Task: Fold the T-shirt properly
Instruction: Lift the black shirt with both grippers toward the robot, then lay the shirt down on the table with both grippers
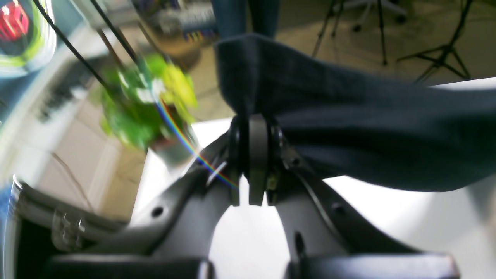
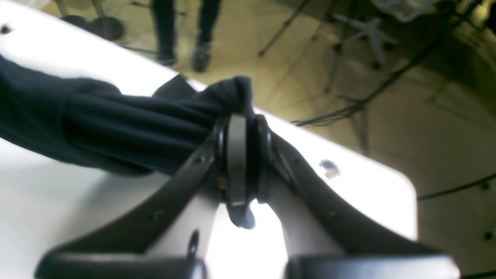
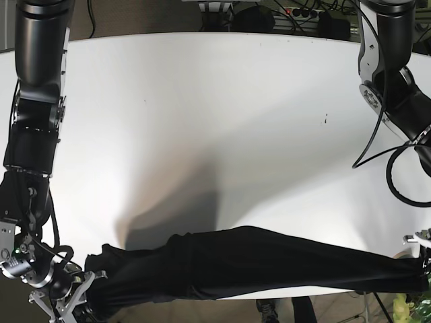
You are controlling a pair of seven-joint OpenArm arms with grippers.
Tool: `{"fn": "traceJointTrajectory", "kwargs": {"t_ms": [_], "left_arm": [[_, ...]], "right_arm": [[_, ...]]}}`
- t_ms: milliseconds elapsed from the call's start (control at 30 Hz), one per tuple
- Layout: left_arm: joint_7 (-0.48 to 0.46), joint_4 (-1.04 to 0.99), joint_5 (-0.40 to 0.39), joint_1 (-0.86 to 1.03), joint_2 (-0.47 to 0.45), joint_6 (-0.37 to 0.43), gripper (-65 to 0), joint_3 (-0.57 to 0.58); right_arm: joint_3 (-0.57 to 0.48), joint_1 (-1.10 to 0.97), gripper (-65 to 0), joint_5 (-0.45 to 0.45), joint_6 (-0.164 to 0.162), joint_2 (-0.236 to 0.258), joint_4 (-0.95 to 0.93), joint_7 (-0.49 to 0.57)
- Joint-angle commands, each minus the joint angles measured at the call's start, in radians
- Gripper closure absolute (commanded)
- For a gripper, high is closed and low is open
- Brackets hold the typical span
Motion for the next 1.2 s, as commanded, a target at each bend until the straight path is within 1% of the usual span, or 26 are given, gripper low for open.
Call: {"fn": "traceJointTrajectory", "kwargs": {"t_ms": [0, 133, 200, 333, 467, 533, 600, 633, 700, 733, 800, 867, 1000, 1167], "left_arm": [[-0.074, 0.014, 0.007, 0.037, -0.028, 0.015, 0.0, -0.021], [-0.101, 0.015, 0.007, 0.126, -0.028, 0.015, 0.0, -0.029], [-0.142, 0.015, 0.007, 0.186, -0.028, 0.015, 0.0, -0.030], [-0.210, 0.003, 0.007, 0.275, -0.031, 0.015, 0.0, -0.030], [-0.225, -0.006, 0.007, 0.334, -0.031, 0.015, 0.0, -0.030], [-0.225, -0.002, 0.007, 0.375, -0.029, 0.015, 0.0, -0.050], [-0.225, 0.000, 0.007, 0.423, -0.028, 0.004, 0.0, -0.093], [-0.225, -0.003, 0.007, 0.433, -0.028, -0.005, 0.0, -0.104], [-0.226, -0.017, 0.007, 0.469, -0.026, -0.057, 0.0, -0.139], [-0.226, -0.025, 0.007, 0.476, -0.026, -0.071, 0.0, -0.144], [-0.226, -0.051, 0.007, 0.498, -0.026, -0.072, 0.0, -0.158], [-0.226, -0.061, 0.007, 0.522, -0.026, -0.072, 0.0, -0.170], [-0.228, -0.071, 0.009, 0.587, -0.026, -0.072, 0.0, -0.230], [-0.229, -0.092, 0.007, 0.628, -0.026, -0.072, 0.0, -0.236]], "right_arm": [[0.059, -0.055, -1.9, -0.017, -0.014, 0.014, 0.067, 0.029], [0.120, -0.190, -1.9, -0.017, -0.014, 0.012, 0.130, 0.029], [0.159, -0.264, -1.9, -0.017, -0.014, 0.012, 0.156, 0.029], [0.197, -0.353, -1.9, -0.017, -0.014, 0.012, 0.188, 0.029], [0.225, -0.459, -1.9, -0.017, -0.014, 0.009, 0.255, 0.029], [0.254, -0.518, -1.9, -0.017, -0.014, 0.006, 0.297, 0.029], [0.288, -0.584, -1.9, -0.017, -0.014, -0.020, 0.332, 0.029], [0.300, -0.606, -1.9, -0.017, -0.014, -0.025, 0.343, 0.029], [0.331, -0.667, -1.9, -0.017, -0.014, -0.043, 0.378, 0.029], [0.337, -0.684, -1.9, -0.017, -0.014, -0.045, 0.383, 0.029], [0.341, -0.733, -1.9, -0.017, -0.014, -0.052, 0.398, 0.029], [0.347, -0.779, -1.9, -0.017, -0.014, -0.072, 0.423, 0.029], [0.383, -0.887, -1.9, -0.017, -0.014, -0.100, 0.476, 0.034], [0.417, -0.969, -1.9, -0.017, -0.014, -0.155, 0.501, 0.035]]}}
